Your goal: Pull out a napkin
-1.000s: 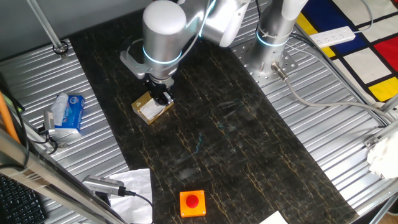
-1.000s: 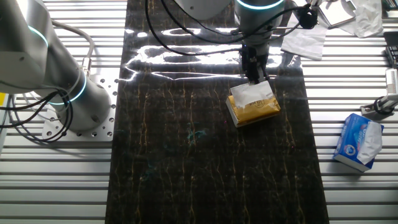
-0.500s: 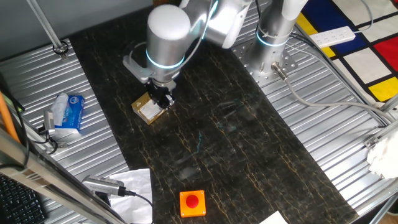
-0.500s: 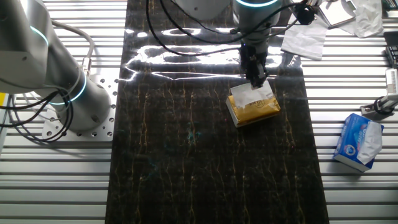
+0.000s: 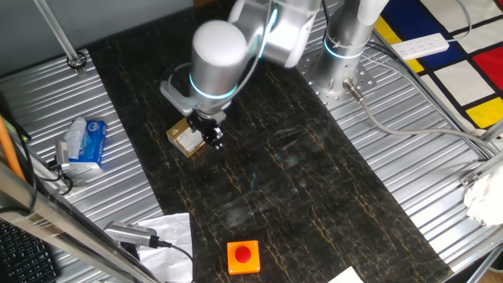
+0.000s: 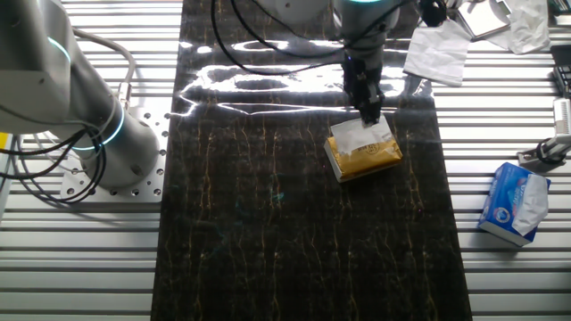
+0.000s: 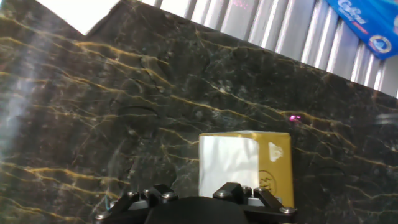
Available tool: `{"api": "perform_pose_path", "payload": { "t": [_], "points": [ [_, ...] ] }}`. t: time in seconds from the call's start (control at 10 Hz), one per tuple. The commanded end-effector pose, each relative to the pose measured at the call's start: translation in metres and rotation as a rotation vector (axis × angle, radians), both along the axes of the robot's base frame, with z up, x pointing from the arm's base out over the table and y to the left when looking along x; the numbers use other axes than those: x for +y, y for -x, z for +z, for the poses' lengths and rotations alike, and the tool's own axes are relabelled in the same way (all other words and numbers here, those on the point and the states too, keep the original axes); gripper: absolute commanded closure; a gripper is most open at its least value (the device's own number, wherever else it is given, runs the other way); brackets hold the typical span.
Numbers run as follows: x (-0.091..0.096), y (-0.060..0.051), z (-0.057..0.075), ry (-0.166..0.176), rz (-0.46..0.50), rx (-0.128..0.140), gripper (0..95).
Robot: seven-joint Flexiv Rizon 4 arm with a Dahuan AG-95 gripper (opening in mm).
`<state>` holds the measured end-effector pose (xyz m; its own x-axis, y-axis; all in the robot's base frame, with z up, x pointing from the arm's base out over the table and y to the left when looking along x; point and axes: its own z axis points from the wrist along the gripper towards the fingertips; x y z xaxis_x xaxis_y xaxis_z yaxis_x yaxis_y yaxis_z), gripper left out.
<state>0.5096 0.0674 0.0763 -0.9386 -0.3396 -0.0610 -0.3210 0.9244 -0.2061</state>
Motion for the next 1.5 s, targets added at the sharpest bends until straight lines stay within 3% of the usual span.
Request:
{"api": "perform_pose_path", "payload": {
  "t": [0.1, 0.4, 1.3, 1.4, 1.5],
  "points": [
    [0.002, 0.0, -0.007, 0.038, 0.002, 0.0, 38.0],
    [0.002, 0.003, -0.014, 0.054, 0.004, -0.001, 38.0],
    [-0.001, 0.011, -0.017, 0.08, 0.007, 0.007, 38.0],
    [-0.001, 0.012, -0.018, 0.085, 0.005, 0.007, 57.0],
    [-0.001, 0.012, -0.018, 0.087, 0.005, 0.007, 57.0]
  ]
}}
